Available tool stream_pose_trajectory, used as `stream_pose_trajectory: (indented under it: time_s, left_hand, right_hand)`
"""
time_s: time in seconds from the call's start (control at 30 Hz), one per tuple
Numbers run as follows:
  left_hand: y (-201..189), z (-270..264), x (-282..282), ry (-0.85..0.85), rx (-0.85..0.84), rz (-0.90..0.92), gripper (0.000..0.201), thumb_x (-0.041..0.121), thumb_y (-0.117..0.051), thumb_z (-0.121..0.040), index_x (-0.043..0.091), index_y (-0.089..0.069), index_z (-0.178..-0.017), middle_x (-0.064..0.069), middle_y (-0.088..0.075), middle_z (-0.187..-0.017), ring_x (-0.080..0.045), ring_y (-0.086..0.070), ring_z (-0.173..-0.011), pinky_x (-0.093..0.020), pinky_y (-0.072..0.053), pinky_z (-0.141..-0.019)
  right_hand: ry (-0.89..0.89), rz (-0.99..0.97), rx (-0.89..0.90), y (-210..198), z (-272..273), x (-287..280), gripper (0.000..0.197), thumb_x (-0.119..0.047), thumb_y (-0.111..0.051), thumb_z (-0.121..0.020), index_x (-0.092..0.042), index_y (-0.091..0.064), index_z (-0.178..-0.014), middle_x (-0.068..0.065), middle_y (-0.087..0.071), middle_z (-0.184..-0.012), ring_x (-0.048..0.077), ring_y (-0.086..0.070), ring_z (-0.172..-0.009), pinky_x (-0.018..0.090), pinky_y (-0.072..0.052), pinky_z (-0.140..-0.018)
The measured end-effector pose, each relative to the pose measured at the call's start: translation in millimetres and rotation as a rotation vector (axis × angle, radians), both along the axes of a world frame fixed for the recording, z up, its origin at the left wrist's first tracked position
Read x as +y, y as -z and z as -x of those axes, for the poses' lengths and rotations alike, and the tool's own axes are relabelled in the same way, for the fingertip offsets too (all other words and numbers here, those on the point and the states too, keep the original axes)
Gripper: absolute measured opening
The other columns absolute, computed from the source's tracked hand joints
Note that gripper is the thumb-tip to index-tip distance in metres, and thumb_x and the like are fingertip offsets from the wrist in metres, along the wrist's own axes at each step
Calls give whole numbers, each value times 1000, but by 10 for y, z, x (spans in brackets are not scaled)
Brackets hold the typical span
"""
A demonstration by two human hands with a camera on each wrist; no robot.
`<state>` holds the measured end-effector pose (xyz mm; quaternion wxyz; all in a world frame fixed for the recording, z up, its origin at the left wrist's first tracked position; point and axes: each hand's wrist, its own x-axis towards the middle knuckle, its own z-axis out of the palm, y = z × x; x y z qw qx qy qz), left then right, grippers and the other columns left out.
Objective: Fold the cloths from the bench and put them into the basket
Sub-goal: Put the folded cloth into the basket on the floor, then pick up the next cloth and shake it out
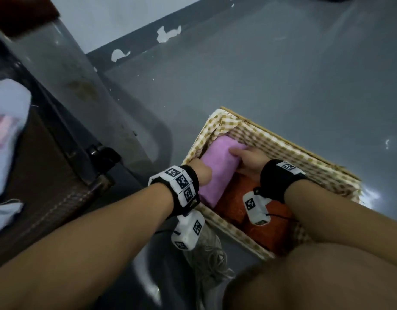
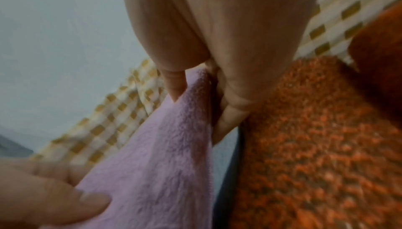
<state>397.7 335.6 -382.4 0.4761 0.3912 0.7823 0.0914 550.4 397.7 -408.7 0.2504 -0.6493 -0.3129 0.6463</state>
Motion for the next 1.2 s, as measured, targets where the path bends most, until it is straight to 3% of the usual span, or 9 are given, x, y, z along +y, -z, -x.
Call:
stream_pose_trajectory:
  time_s: [0.23,0.33,0.43,0.53,0.6,0.7,0.8,0.97,1.2]
  left_hand:
    - [16,-34,46,-14,-57,79,52,24,-48,-102,-2,-37,-146,-19,-44,-148,-33,-46,-135,-34,-39,-105]
    - [-177,-7,52,5,-160,38,52,23,-47,-103,-4,-37,-147,-19,-45,-147,-32,-47,-132,-30,-40,-102]
    - [-491,92,-69,68,-165,-48,44,26,-53,-95,1,-56,-132,-16,-58,-131,-31,-58,-116,-36,-49,-95]
    - [-915,290,-228,83,-279,-133,22,12,-52,-95,2,-66,-109,-17,-65,-109,-33,-59,-104,-36,-49,-86]
    - [-1206,539,-361,57,-354,-218,11,7,-53,-95,6,-64,-94,-15,-62,-91,-29,-57,-86,-30,-43,-69]
    - [-1630,1047,-617,40,-260,-338,12,14,-56,-96,6,-65,-98,-12,-67,-93,-25,-66,-79,-18,-51,-63]
    - [-1995,1624,-963,4,-177,-433,14,11,-58,-93,4,-69,-96,-9,-71,-88,-31,-71,-90,-34,-58,-86]
    - [-2326,2511,-1759,-10,75,-493,18,23,-59,-90,13,-72,-96,-2,-76,-92,-21,-72,-89,-38,-56,-90]
    - [-2117,3316,-2655,-78,334,-387,24,33,-58,-92,23,-66,-112,2,-70,-109,-16,-65,-91,-33,-52,-82]
  right_hand:
    - [-100,12,-95,101,31,73,36,-19,-77,-84,-12,-61,-115,10,-65,-122,20,-65,-95,30,-54,-65]
    - [-294,-64,-358,-98,14,164,47,-27,-76,-85,-7,-61,-125,10,-66,-114,22,-64,-91,29,-52,-67]
    - [-601,-209,-701,-487,70,225,47,-39,-70,-87,-9,-66,-123,11,-65,-119,25,-61,-101,29,-49,-80]
    - [-801,-359,-751,-997,323,134,29,-38,-62,-92,-12,-72,-103,2,-62,-106,18,-55,-91,21,-41,-74]
    - [-896,-414,-700,-1327,602,9,28,-35,-60,-93,-11,-72,-87,7,-67,-94,17,-58,-76,22,-47,-65]
    - [-1043,-358,-477,-1781,1121,-251,32,-30,-57,-97,-5,-70,-112,5,-74,-109,19,-69,-91,29,-53,-79]
    - [-1188,-420,-381,-2204,1698,-544,31,-30,-56,-99,-5,-67,-114,5,-73,-109,20,-70,-96,31,-52,-84]
    - [-1317,-505,-260,-2636,2724,-1101,33,-25,-59,-98,3,-68,-112,2,-65,-75,19,-58,-78,26,-43,-68]
    - [-1452,-681,-347,-2600,3724,-1686,26,-25,-60,-96,-10,-71,-113,6,-73,-110,18,-68,-87,29,-54,-76]
